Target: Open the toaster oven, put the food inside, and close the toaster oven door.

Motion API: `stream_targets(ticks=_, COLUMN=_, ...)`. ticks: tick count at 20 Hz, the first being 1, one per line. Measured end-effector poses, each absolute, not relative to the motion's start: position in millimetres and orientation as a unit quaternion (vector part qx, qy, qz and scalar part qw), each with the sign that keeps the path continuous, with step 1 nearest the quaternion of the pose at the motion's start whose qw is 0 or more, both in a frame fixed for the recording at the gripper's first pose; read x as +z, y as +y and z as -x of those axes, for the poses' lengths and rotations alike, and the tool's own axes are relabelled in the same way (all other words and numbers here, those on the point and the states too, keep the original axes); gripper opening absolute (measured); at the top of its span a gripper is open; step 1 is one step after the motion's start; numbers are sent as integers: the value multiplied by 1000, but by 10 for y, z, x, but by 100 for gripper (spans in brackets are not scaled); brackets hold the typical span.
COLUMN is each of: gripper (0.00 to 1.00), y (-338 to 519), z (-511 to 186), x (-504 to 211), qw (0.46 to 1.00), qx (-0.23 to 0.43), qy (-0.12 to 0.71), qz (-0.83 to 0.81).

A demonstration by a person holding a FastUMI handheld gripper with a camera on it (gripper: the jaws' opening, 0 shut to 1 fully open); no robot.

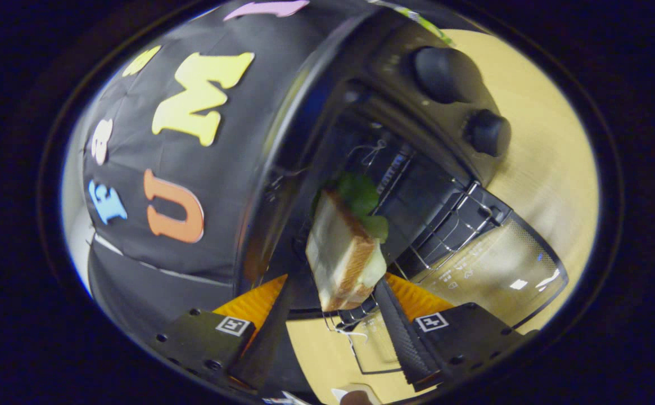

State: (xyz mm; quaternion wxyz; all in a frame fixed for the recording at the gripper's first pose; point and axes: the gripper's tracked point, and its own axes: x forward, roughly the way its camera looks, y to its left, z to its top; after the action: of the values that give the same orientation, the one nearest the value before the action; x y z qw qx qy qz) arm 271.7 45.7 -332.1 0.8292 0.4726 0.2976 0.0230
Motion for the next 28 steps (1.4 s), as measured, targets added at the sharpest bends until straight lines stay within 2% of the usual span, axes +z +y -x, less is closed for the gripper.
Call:
stream_targets(ticks=2, gripper=95, y=532, z=-2583, x=-3345, qw=849, qx=36, qy=328, qz=-414)
stream_targets(ticks=12, gripper=95, y=674, z=-1705, x=-3231, qw=898, qx=96, qy=371, qz=-215)
stream_targets(ticks=16, gripper=99, y=612, z=-1304, x=-3340, qw=905, qx=114, qy=391, qz=-120)
stream_targets(ticks=20, gripper=100, y=565, z=-1018, x=-3563, qw=895, qx=105, qy=424, qz=-95)
stream_targets(ticks=28, gripper=100, y=319, z=-1009, x=-4187, qw=883, qx=56, qy=464, qz=-37)
